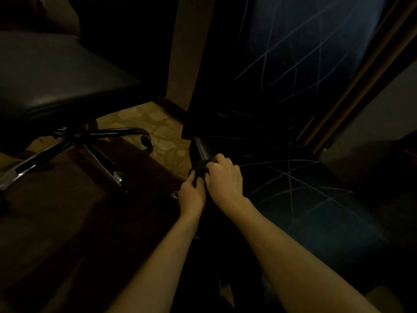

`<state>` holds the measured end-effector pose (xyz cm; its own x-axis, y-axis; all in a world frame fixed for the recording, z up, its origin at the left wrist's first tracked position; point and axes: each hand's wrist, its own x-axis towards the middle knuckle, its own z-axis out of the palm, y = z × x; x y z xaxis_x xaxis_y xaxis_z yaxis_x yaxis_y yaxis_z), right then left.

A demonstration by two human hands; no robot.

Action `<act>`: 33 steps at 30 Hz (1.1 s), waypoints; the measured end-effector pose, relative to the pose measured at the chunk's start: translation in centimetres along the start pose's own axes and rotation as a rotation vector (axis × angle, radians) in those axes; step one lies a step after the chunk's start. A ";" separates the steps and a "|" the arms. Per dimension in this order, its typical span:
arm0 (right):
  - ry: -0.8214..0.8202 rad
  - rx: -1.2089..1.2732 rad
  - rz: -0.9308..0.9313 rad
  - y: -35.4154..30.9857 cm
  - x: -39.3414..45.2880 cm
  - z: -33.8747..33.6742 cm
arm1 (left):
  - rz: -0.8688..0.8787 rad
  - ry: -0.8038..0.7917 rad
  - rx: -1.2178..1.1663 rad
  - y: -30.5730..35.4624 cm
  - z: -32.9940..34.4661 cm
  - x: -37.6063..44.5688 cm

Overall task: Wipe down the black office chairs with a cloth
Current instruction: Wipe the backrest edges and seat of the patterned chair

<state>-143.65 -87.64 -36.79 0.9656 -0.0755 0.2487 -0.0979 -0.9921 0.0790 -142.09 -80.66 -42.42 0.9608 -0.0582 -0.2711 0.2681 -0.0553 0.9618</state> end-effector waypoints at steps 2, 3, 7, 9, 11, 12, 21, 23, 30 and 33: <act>-0.005 -0.003 0.016 0.0 0.9 0.1 | -0.007 -0.029 0.034 0.5 -0.2 1.1; -0.007 -0.004 0.026 0.1 1.3 0.1 | -0.010 -0.043 0.043 0.7 -0.2 1.6; -0.021 -0.011 0.050 -0.1 1.9 -0.1 | -0.029 -0.086 0.048 1.1 -0.6 2.3; -0.028 -0.015 0.047 -0.2 1.3 -0.3 | -0.032 -0.108 0.026 0.6 -1.0 1.7; -0.033 -0.019 0.044 -0.3 0.3 -0.6 | -0.040 -0.128 0.004 -0.1 -1.4 0.6; -0.031 -0.021 0.044 -0.3 -0.3 -0.8 | -0.050 -0.138 -0.010 -0.4 -1.5 0.0; -0.075 0.064 -0.001 -0.5 -9.6 -3.8 | 0.012 -0.142 0.117 -2.7 -4.1 -9.4; -0.038 0.079 0.003 -0.5 -10.8 -4.0 | 0.018 -0.159 0.077 -2.9 -3.9 -10.5; -0.037 0.073 0.046 -0.4 -9.1 -3.2 | 0.057 -0.108 0.071 -2.1 -2.3 -8.5; -0.040 0.048 0.053 -0.5 -8.5 -3.2 | 0.044 -0.121 0.109 -1.8 -2.3 -7.7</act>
<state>-152.61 -86.13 -35.89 0.9683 -0.1313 0.2123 -0.1386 -0.9902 0.0197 -149.76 -77.84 -41.98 0.9540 -0.1820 -0.2381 0.2108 -0.1571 0.9648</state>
